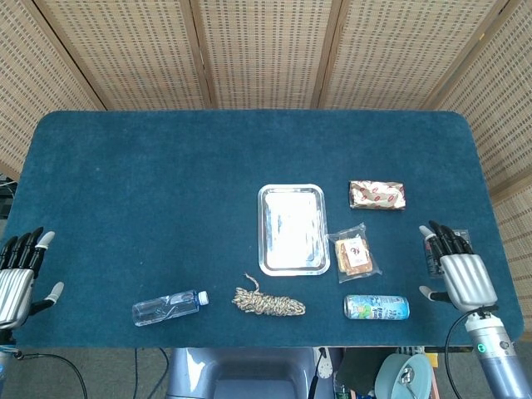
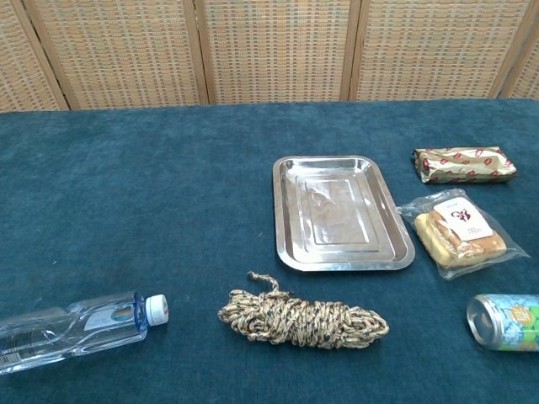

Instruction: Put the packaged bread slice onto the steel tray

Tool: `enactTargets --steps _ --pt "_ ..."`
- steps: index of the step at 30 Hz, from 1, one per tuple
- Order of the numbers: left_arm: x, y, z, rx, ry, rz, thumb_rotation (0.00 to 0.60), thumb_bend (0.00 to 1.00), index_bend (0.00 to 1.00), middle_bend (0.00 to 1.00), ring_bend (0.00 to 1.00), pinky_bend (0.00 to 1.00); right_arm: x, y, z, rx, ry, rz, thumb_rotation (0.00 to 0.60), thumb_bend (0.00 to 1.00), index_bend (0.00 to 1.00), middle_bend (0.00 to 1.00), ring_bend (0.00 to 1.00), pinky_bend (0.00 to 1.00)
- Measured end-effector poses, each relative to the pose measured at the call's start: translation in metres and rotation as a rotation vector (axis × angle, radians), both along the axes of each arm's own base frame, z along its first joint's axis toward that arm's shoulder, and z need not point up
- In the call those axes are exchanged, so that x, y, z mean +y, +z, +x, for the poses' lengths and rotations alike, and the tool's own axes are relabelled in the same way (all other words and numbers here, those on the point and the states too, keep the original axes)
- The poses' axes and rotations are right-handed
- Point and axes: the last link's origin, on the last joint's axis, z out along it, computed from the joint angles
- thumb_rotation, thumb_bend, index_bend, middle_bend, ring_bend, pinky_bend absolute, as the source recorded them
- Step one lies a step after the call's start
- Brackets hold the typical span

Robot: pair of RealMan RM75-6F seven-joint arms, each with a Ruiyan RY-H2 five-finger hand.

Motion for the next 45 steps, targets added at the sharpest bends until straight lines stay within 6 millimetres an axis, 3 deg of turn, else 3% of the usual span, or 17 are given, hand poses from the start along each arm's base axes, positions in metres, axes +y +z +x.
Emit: enactTargets --steps 16,45 --pt "0.006 0.0 -0.003 -0.003 0.017 -0.002 0.6 0.32 0.0 0.0 0.0 0.0 -0.048 -0.032 0.029 0.075 0.023 0.168 0.6 0.1 0.04 0.0 0.0 0.03" --pt "0.017 0.001 -0.023 -0.023 0.061 -0.019 0.6 0.32 0.0 0.0 0.0 0.0 -0.08 -0.08 0.038 0.118 -0.001 0.316 0.6 0.1 0.04 0.0 0.0 0.03"
